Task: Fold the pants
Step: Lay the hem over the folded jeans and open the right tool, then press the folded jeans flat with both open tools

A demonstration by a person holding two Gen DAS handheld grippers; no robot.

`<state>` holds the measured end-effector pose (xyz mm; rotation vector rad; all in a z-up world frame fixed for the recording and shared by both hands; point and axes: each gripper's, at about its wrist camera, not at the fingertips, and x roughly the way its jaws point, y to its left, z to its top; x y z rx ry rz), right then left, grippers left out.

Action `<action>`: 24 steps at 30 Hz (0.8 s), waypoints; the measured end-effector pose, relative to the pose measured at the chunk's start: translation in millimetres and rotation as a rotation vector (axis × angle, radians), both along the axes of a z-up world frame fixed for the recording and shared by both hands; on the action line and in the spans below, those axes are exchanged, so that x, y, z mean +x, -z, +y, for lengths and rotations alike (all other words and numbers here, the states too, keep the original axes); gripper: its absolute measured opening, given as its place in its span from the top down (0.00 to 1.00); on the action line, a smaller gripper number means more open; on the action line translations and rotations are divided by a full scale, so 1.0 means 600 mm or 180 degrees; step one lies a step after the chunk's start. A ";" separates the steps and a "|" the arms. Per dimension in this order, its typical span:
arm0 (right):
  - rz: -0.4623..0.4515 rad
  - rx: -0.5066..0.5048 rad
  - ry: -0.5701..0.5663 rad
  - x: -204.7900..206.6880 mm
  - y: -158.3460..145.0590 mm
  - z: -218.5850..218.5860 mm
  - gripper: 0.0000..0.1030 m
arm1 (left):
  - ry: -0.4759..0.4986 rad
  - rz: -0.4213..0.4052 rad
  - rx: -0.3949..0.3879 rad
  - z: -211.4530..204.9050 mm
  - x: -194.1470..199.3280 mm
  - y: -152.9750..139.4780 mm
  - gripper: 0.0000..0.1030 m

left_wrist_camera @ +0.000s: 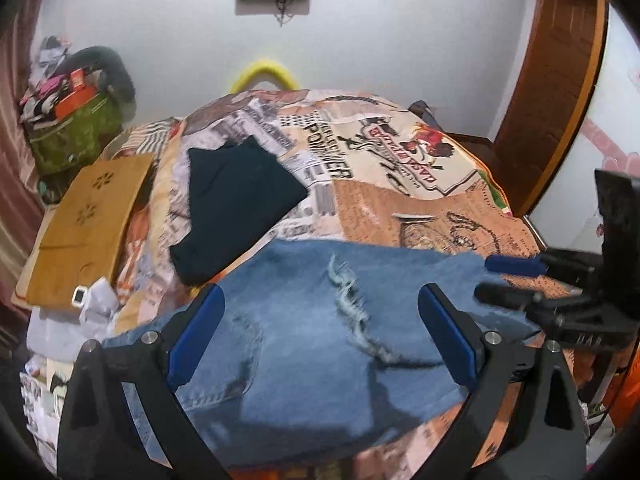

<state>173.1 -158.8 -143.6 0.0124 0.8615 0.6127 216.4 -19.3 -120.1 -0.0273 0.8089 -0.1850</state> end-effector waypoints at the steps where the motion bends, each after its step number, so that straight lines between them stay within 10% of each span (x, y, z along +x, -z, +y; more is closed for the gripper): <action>1: -0.0040 -0.0008 0.0076 0.008 -0.002 -0.016 0.58 | 0.0034 0.0015 -0.0004 -0.012 0.011 0.001 0.05; 18: 0.0868 -0.0150 0.0410 0.097 0.168 -0.123 0.58 | 0.0421 0.0983 0.0473 -0.180 0.167 0.167 0.05; 24: 0.0722 -0.0383 0.0245 0.059 0.182 -0.122 0.50 | 0.0498 0.1163 0.0523 -0.176 0.157 0.208 0.04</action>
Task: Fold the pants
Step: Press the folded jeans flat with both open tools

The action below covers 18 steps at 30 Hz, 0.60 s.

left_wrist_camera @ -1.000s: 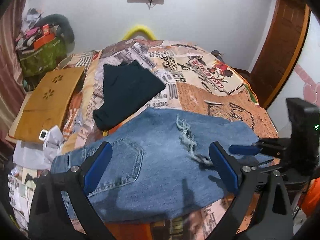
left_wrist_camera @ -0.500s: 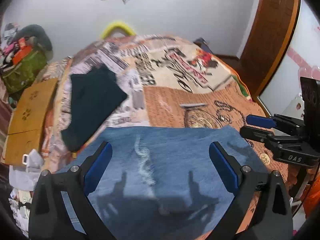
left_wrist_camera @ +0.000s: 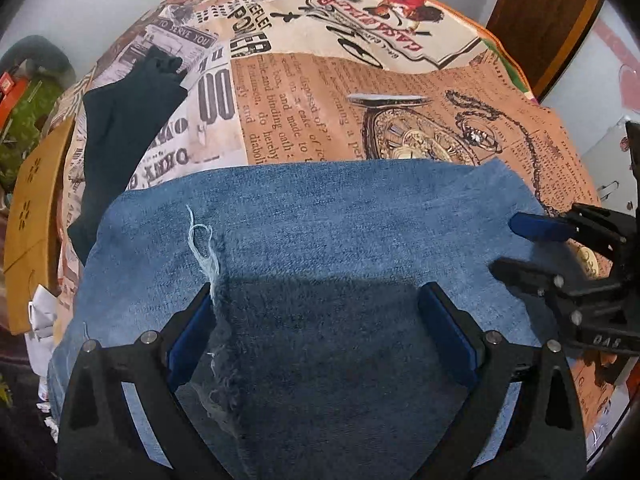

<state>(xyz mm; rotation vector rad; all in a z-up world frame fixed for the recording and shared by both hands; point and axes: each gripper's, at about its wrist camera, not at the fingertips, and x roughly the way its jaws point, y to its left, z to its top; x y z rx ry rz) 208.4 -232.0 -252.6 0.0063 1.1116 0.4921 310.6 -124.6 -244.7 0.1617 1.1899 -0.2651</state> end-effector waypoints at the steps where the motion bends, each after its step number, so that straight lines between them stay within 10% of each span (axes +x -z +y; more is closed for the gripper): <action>1: -0.0016 -0.0021 0.0006 -0.009 -0.001 -0.003 0.49 | 0.0021 -0.0004 0.0002 0.001 -0.003 0.000 0.04; 18: 0.0030 0.0123 0.0317 -0.094 -0.015 -0.049 0.45 | -0.0261 -0.0392 -0.0098 0.068 -0.102 -0.033 0.04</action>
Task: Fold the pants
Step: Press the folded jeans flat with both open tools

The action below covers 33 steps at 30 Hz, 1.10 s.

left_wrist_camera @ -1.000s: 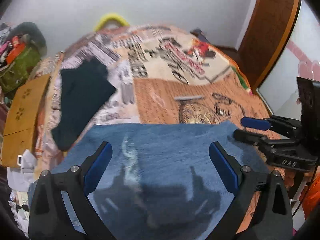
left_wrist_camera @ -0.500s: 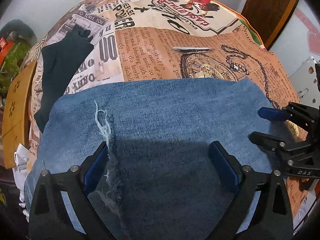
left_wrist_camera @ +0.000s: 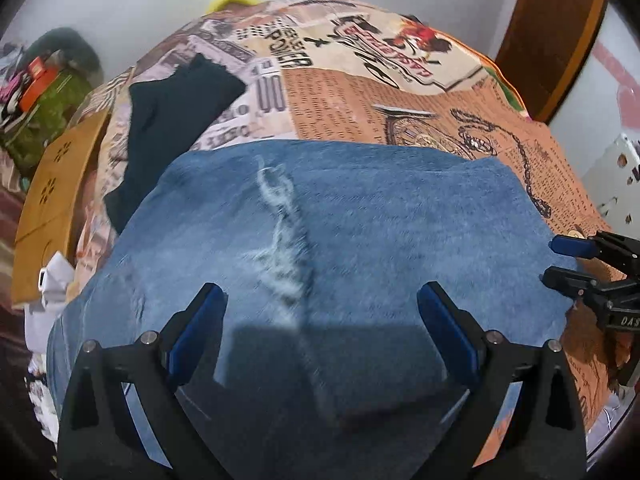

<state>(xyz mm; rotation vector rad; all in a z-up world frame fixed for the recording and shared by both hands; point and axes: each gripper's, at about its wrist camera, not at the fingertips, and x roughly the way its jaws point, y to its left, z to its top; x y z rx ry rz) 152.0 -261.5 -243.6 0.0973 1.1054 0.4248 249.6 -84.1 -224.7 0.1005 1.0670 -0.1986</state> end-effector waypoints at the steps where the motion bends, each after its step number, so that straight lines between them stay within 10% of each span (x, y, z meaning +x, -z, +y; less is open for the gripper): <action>1: 0.0015 -0.0006 0.0007 0.001 -0.001 0.001 0.45 | -0.0040 -0.0017 -0.0013 0.007 -0.006 -0.003 0.04; 20: -0.0590 0.0014 -0.0373 0.018 -0.122 0.154 0.39 | -0.1220 -0.0510 -0.0639 0.293 -0.127 -0.113 0.04; 33: -0.0284 0.0041 -0.0970 0.010 -0.055 0.329 0.37 | -0.1789 0.0258 -0.1652 0.441 -0.223 0.022 0.04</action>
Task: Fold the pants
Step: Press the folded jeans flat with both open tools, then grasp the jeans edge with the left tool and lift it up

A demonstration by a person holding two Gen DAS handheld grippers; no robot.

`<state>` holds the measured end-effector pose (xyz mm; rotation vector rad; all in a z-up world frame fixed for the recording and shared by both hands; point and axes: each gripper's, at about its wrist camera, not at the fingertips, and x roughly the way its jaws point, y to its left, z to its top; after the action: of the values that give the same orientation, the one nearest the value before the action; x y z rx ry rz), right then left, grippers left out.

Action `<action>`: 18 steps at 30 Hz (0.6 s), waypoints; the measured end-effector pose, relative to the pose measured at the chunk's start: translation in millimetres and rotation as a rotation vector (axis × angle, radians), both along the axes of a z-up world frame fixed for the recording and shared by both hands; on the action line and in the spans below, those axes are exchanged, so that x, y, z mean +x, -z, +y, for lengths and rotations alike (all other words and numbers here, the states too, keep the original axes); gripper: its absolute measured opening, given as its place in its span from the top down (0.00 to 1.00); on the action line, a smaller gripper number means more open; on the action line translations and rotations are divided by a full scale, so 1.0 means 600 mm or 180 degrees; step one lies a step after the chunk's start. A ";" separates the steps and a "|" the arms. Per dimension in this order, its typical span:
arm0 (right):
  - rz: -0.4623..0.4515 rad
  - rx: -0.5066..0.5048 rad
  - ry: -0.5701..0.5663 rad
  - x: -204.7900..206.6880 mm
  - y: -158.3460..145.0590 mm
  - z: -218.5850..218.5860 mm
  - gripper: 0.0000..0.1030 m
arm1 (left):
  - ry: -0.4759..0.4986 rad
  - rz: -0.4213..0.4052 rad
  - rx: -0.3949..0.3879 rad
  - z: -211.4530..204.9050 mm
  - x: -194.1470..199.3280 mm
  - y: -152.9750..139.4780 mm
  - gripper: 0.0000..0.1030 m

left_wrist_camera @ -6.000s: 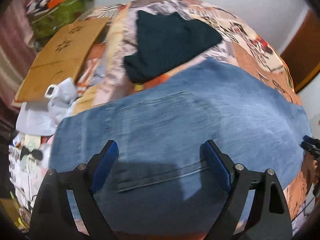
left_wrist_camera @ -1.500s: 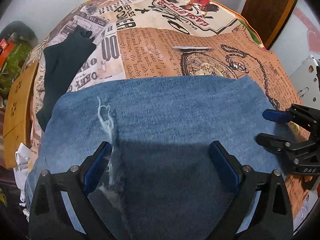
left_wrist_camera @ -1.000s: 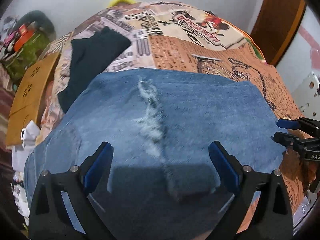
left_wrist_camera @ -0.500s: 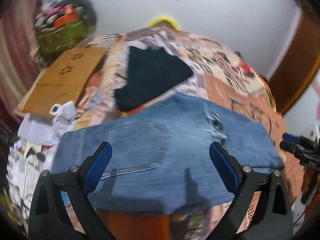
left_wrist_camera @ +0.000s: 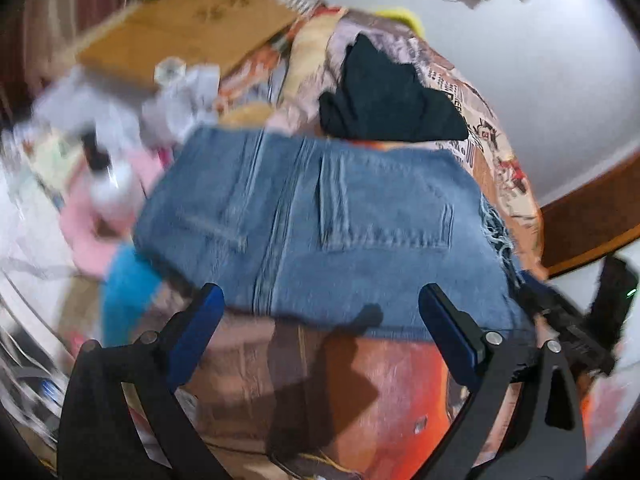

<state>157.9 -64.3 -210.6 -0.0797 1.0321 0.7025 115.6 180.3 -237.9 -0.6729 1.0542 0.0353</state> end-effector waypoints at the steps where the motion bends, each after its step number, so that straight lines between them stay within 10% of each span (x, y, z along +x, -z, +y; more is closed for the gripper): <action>1: -0.0038 -0.0050 -0.0009 -0.003 0.003 0.006 0.36 | -0.0034 0.0021 -0.0165 0.006 -0.005 0.013 0.04; 13: -0.0072 -0.0149 -0.0082 -0.011 0.007 0.023 0.30 | -0.0263 0.0039 -0.1178 0.056 0.005 0.112 0.04; 18: -0.0073 -0.0105 -0.0063 -0.011 0.009 0.021 0.30 | -0.0399 0.0112 -0.1041 0.079 0.036 0.129 0.13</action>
<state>151.1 -51.9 -215.8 -0.1264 1.0223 0.7013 137.5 227.4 -315.3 -1.0373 1.0606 -0.0174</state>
